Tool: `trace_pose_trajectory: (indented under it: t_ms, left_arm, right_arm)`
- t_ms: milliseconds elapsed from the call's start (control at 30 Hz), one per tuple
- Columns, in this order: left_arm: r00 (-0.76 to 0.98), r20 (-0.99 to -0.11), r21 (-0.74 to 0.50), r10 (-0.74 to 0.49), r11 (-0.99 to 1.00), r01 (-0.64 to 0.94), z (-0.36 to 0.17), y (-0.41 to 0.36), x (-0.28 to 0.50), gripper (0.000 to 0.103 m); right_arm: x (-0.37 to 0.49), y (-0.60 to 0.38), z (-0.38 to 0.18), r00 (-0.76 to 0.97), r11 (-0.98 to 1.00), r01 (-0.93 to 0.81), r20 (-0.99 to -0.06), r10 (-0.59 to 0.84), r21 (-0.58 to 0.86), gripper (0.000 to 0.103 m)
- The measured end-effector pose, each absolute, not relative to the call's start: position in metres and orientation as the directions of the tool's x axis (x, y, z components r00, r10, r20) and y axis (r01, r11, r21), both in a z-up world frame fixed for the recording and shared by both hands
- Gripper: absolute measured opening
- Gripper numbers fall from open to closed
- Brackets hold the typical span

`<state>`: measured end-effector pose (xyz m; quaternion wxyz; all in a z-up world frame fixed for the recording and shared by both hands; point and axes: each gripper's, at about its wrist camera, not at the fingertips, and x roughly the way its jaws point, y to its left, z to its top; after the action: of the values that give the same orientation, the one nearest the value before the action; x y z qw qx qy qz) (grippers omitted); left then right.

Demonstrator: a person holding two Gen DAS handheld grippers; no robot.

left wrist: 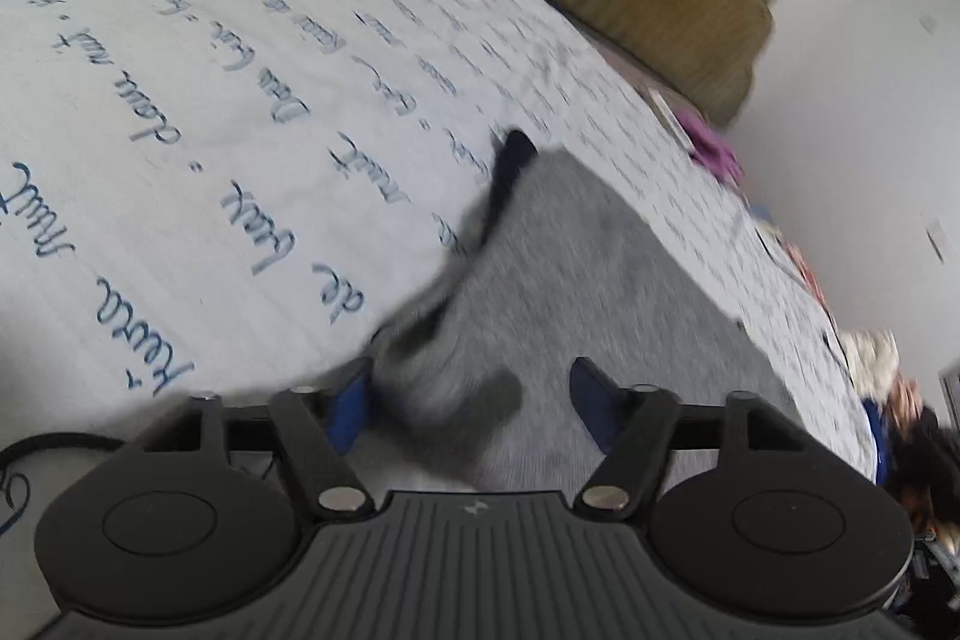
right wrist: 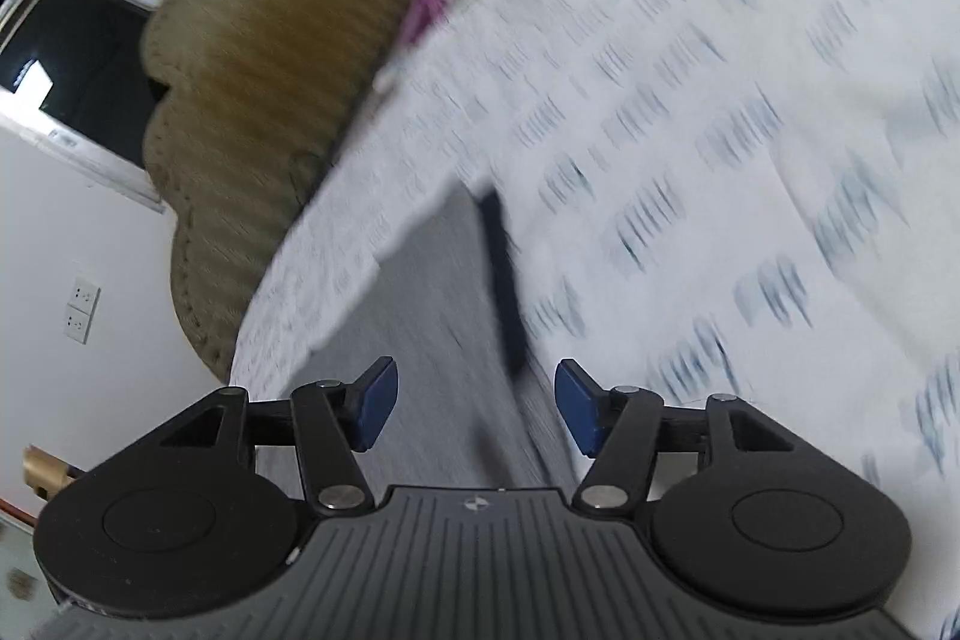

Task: Fold small clothes

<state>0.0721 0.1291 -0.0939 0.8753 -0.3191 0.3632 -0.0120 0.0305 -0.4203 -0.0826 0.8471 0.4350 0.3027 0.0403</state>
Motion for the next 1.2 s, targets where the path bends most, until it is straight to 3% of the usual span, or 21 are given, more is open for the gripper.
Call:
trace_pose_trajectory:
  t_ms: [33, 67, 133, 233, 367, 567, 833, 1000, 1100, 1167, 1200]
  left_arm:
    - [0.736, -0.63, -0.56, -0.247, 0.801, -0.211, -0.093, 0.127, 0.075, 0.065]
    - [0.735, -0.635, -0.542, -0.236, 0.815, -0.206, -0.091, 0.122, 0.077, 0.043]
    - [0.712, -0.664, -0.49, -0.229, 0.852, -0.183, -0.089, 0.109, 0.084, 0.008]
    - [0.71, -0.672, -0.465, -0.209, 0.865, -0.186, -0.088, 0.101, 0.085, 0.007]
    - [0.755, -0.615, -0.484, -0.228, 0.865, -0.132, -0.069, 0.096, 0.077, 0.006]
    - [0.785, -0.56, -0.421, -0.265, 0.907, 0.006, -0.046, 0.067, 0.073, 0.006]
    - [0.776, -0.551, -0.4, -0.309, 0.913, 0.08, -0.048, 0.042, 0.07, 0.006]
    - [0.764, -0.565, -0.392, -0.311, 0.916, 0.084, -0.052, 0.036, 0.072, 0.006]
    - [0.76, -0.569, -0.387, -0.315, 0.918, 0.091, -0.052, 0.034, 0.071, 0.006]
    - [0.759, -0.568, -0.382, -0.317, 0.919, 0.099, -0.05, 0.031, 0.07, 0.006]
    - [0.758, -0.567, -0.381, -0.322, 0.918, 0.105, -0.049, 0.029, 0.069, 0.006]
  right_arm:
    - [0.042, -0.416, -0.073, 0.813, 0.634, 0.166, -0.469, 0.346, 0.755, 0.059]
    - [0.054, -0.407, -0.064, 0.806, 0.652, 0.133, -0.464, 0.368, 0.747, 0.06]
    - [0.082, -0.377, -0.049, 0.771, 0.694, 0.039, -0.463, 0.436, 0.719, 0.062]
    - [0.126, -0.317, -0.032, 0.693, 0.737, -0.111, -0.48, 0.538, 0.667, 0.063]
    - [0.179, -0.232, -0.019, 0.549, 0.736, -0.275, -0.527, 0.649, 0.619, 0.067]
    - [0.242, -0.114, -0.027, 0.287, 0.696, -0.381, -0.638, 0.715, 0.608, 0.07]
    - [0.293, -0.005, -0.052, 0.095, 0.794, -0.488, -0.882, 0.461, 0.362, 0.07]
    - [0.29, 0.02, -0.071, 0.133, 0.804, -0.561, -0.937, 0.324, 0.198, 0.069]
    - [0.295, 0.015, -0.08, 0.143, 0.81, -0.559, -0.941, 0.308, 0.18, 0.054]
    - [0.293, 0.002, -0.079, 0.158, 0.803, -0.562, -0.927, 0.341, 0.199, 0.031]
    - [0.293, -0.006, -0.076, 0.17, 0.807, -0.55, -0.917, 0.36, 0.215, 0.025]
